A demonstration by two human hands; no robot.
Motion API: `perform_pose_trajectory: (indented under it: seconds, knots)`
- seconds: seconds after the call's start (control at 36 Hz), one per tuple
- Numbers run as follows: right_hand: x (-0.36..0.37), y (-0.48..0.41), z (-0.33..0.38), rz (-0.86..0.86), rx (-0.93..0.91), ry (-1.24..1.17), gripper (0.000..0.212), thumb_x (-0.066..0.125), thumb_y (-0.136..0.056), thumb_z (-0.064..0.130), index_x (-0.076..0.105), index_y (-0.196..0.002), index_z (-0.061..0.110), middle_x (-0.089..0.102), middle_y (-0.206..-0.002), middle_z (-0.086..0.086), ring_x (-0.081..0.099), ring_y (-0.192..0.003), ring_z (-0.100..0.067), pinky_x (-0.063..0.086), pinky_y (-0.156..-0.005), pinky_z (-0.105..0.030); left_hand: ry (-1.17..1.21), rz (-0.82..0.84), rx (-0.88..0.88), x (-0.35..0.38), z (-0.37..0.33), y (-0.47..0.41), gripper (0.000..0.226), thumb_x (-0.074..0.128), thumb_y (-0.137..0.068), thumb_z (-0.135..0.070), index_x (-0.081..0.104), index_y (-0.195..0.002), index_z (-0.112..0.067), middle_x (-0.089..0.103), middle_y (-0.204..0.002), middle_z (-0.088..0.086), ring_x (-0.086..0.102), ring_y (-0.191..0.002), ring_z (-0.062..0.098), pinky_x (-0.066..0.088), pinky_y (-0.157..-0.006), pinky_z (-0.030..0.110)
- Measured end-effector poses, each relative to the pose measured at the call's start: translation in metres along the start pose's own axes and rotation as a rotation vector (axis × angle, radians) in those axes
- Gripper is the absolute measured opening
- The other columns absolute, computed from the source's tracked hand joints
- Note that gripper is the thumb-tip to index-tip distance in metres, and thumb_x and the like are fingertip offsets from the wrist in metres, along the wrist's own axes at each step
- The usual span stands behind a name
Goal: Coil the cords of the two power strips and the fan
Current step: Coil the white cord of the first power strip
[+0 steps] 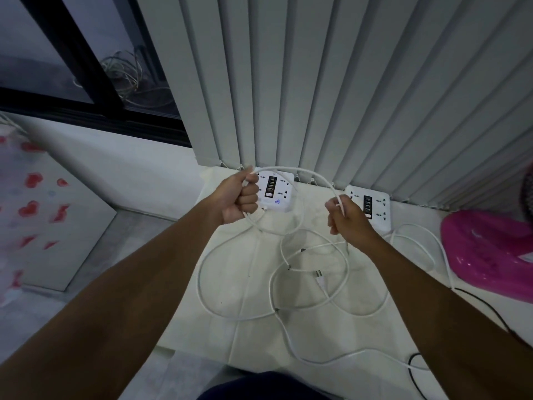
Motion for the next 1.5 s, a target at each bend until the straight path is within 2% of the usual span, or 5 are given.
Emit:
perform_pose_trajectory:
  seconds: [0.28,0.47,0.69,1.03,1.5]
  knots:
    - [-0.004,0.020,-0.059,-0.151,0.314,-0.670,0.008,0.070,-0.095,0.030,0.073,-0.098,0.023,0.046,-0.058,-0.003,0.048,-0.044,-0.017,0.058,-0.056,-0.036,0.221,0.006,0.072,-0.013,-0.018,0.004,0.036,0.031,-0.100,-0.035,0.037,-0.066,-0.023,0.008,-0.052,-0.008,0.004,-0.042,0.011,0.010,-0.037,0.021]
    - [0.010,0.014,-0.025,-0.153,-0.037,0.089,0.006,0.074,-0.089,0.028,0.077,-0.085,0.031,0.069,-0.067,0.019,0.062,-0.062,0.002,0.045,-0.065,-0.017,0.222,0.018,0.149,-0.005,-0.018,0.000,0.017,0.043,-0.083,-0.022,0.039,-0.066,-0.023,0.009,-0.054,-0.008,0.005,-0.042,0.011,0.007,-0.040,0.023]
    - [0.095,0.034,0.007,0.494,-0.005,0.383,0.053,0.040,-0.103,0.020,0.039,-0.151,0.044,0.058,-0.091,0.000,0.069,-0.058,-0.015,0.061,-0.058,-0.036,0.177,-0.007,0.224,0.006,-0.034,-0.008,0.031,0.034,-0.097,-0.021,0.040,-0.067,-0.021,0.012,-0.053,-0.006,0.007,-0.044,0.012,0.010,-0.041,0.026]
    - [0.080,0.022,0.097,0.250,-0.380,0.355,0.022,0.073,-0.091,0.021,0.076,-0.112,0.025,0.078,-0.100,0.003,0.062,-0.074,0.011,0.044,-0.073,-0.009,-0.428,-0.143,0.358,0.032,-0.032,-0.014,0.036,0.024,-0.107,-0.037,0.046,-0.091,-0.014,0.065,-0.064,0.015,0.066,-0.066,0.034,0.059,-0.070,0.040]
    - [0.031,-0.003,0.123,0.253,-0.229,0.148,0.038,0.088,-0.066,0.049,0.059,-0.086,0.035,0.071,-0.071,0.006,0.057,-0.047,-0.003,0.046,-0.045,-0.020,-0.706,-0.157,0.245,0.039,0.004,-0.020,0.040,0.038,-0.101,-0.048,0.049,-0.073,-0.021,0.032,-0.057,-0.003,0.025,-0.045,0.013,0.021,-0.047,0.024]
Point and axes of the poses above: each hand's wrist, its own y-axis away from the middle knuckle, its own x-axis out of the palm, z = x × y, the point moved 10 cm from there along -y, towards the middle knuckle
